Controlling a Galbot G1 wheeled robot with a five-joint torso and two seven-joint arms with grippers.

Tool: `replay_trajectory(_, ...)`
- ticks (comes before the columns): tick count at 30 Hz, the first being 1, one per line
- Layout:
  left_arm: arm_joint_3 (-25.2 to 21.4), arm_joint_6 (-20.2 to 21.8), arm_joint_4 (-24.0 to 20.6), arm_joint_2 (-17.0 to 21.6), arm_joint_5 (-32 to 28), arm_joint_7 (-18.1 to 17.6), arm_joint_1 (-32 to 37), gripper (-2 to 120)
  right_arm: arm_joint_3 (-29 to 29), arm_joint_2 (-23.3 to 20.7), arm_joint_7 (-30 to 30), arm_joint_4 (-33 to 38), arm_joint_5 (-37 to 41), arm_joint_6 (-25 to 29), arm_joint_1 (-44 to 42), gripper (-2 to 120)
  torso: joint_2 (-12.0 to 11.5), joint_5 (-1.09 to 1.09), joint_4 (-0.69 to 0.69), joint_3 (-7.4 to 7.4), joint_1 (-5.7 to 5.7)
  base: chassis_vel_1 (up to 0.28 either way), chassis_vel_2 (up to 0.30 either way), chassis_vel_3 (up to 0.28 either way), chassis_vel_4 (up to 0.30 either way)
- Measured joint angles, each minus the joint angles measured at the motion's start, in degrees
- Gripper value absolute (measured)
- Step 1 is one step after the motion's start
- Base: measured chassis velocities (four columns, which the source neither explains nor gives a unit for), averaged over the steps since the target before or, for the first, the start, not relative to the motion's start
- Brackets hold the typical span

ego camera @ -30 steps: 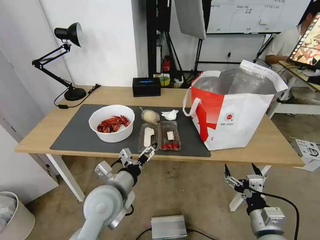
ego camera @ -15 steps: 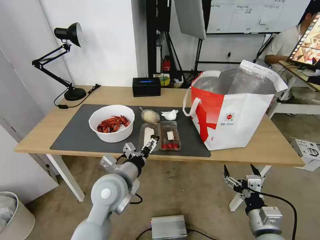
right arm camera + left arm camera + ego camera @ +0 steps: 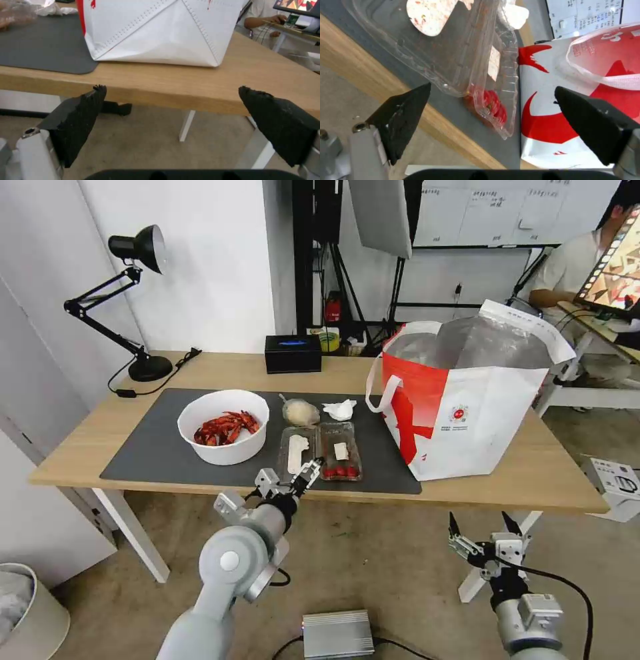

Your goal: Pick up the trash from the table and place it into the takeout bag.

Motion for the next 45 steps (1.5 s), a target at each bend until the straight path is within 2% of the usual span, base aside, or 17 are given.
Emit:
replay_trajectory(19,0.8,-2.0,3.0,-0.5,4.3,2.6,-0.6,100,0.4,0.1,0.1,-0.8,0.4,0.3,0.4,100,0.0,0.00,-0.01,-0.01,-0.01,0.000,0.000,0.000,0.000)
replay_trajectory(33,1.4,-6.6,3.1,-0.4,9.2,8.0,0.2,100,0.2,0.5,0.1,-1.3,0.3,0.4,0.6,100,0.0,-0.01,0.01,0.01,0.00,0.000,0.000,0.000,0.000)
replay_trajectory(39,1.7,-7.2,2.8,-0.3,10.8,9.4,-0.2,100,-0.1,0.6,0.1,-1.2,0.3,0.4,0.6,100,0.0,0.00,0.00,0.01,0.00,0.000,0.000,0.000,0.000)
replay_trajectory(45,2.7,-7.3,2.0,1.4,15.9,13.3,-0.3,100,-0.7,0.9,-0.1,-0.9,0.2,0.5,0.9,100,0.0,-0.01,0.00,0.00,0.00,0.000,0.000,0.000,0.000)
